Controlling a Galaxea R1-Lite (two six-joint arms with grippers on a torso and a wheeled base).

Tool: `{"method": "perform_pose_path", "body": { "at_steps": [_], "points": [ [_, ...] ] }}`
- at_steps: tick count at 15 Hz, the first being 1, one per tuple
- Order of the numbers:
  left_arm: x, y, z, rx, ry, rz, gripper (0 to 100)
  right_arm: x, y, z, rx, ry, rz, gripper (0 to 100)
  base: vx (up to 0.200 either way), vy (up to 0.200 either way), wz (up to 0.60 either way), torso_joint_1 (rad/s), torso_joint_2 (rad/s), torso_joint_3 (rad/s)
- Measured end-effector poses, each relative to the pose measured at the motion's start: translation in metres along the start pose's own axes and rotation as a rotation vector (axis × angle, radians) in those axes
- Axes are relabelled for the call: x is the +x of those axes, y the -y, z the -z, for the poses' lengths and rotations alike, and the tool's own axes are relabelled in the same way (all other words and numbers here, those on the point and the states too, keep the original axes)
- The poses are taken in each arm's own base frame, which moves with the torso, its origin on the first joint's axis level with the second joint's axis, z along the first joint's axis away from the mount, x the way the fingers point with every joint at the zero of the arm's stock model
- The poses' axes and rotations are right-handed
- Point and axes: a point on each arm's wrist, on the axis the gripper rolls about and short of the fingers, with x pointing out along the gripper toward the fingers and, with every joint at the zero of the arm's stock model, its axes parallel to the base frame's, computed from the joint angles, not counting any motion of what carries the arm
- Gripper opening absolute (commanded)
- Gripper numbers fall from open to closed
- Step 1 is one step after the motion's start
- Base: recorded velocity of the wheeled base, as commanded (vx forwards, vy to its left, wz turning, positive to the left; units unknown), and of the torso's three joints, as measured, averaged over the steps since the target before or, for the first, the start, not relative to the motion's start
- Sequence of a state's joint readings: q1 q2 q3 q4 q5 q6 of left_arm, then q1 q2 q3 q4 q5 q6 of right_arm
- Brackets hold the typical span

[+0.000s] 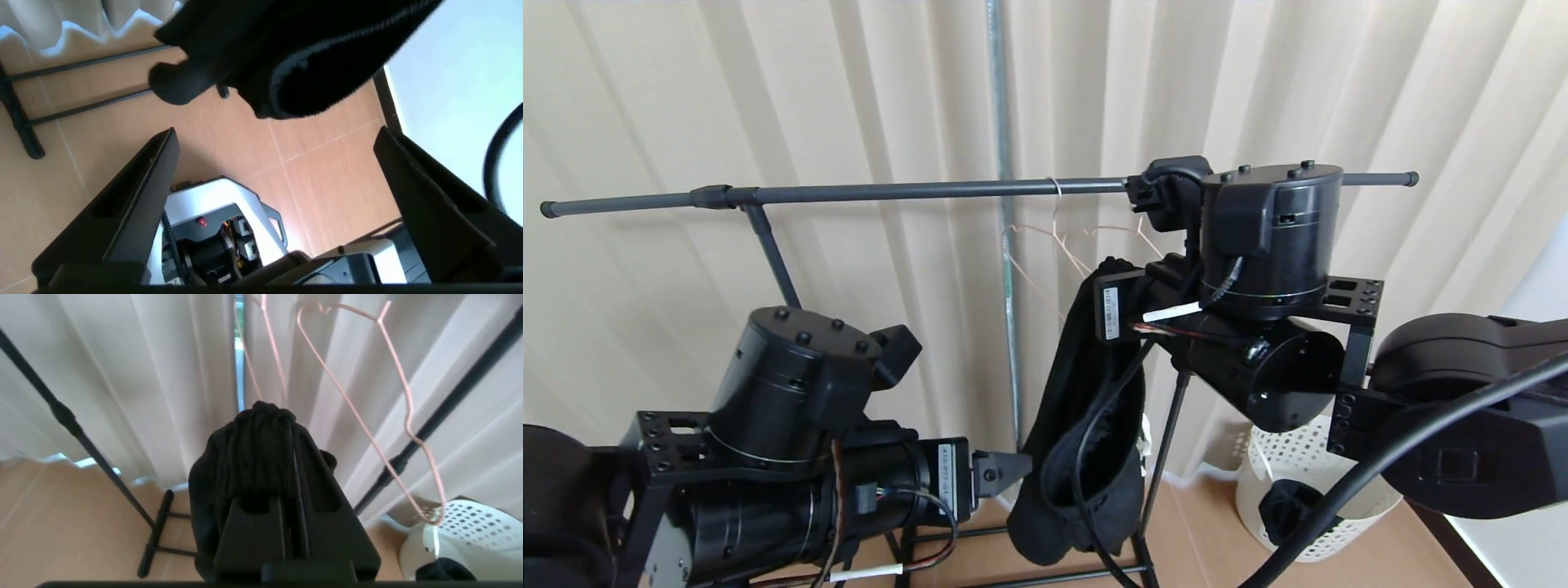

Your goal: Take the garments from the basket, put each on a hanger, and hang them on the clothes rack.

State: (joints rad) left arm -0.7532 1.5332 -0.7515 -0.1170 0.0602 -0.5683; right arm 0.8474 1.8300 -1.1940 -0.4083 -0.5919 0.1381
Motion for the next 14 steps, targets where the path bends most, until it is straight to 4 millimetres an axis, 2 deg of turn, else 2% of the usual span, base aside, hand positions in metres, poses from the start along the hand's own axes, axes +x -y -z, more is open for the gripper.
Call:
{"method": "perform_pose_path", "body": {
  "at_steps": [6, 14],
  "points": [
    [0.039, 0.003, 0.023, 0.047, 0.012, -0.128, 100, -0.003, -0.030, -0.004, 0.045, 0.042, -0.074, 0, 0.000, 0.000, 0.00, 0.000, 0.00, 0.000],
    [0.073, -0.004, 0.039, 0.064, -0.039, -0.197, 100, -0.013, -0.029, -0.009, 0.093, 0.051, -0.093, 0, 0.000, 0.000, 0.00, 0.000, 0.00, 0.000]
  ]
}}
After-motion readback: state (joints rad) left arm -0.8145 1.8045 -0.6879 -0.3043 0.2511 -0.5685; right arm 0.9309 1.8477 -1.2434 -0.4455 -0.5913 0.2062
